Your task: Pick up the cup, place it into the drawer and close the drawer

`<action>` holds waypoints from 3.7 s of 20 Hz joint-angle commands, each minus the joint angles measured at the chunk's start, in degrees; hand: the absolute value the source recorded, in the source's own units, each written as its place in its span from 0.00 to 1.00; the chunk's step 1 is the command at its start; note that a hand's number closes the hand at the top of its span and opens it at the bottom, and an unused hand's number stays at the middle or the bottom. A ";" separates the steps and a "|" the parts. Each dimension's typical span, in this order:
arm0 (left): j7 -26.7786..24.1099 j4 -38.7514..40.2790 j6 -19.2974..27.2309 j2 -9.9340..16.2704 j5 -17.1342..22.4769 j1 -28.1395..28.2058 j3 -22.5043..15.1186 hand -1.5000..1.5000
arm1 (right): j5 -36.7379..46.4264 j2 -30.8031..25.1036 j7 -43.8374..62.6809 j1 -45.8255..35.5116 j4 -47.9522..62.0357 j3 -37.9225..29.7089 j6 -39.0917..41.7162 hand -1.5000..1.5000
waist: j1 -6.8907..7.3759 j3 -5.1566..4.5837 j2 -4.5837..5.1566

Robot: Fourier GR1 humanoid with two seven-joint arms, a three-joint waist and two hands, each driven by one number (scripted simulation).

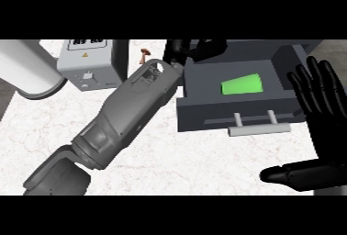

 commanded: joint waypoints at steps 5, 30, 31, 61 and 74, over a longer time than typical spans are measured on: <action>1.33 5.37 1.97 -0.01 1.38 -2.25 -7.07 1.00 | 1.32 1.01 -2.98 0.22 1.82 1.99 1.00 0.00 | -1.54 0.07 0.55; -5.29 -8.19 -1.08 2.33 12.91 3.70 -1.74 0.00 | -11.54 -5.39 2.73 2.74 -4.23 -4.23 8.31 1.00 | 4.26 -0.06 -1.24; -3.43 -10.52 -1.05 4.60 13.32 4.68 -1.89 0.00 | -8.79 -5.49 2.21 6.34 -5.46 -1.95 9.88 1.00 | 4.83 -0.07 -1.57; -0.23 -59.88 -11.74 32.58 17.27 58.62 8.14 0.00 | 45.45 -14.21 -14.69 1.32 16.04 17.17 3.64 1.00 | 6.09 -0.05 -0.91; -1.83 -56.61 -24.37 33.70 16.69 67.19 17.41 0.00 | 56.52 -7.15 -20.50 -16.90 50.88 17.13 -4.82 0.00 | 5.56 -0.05 -0.66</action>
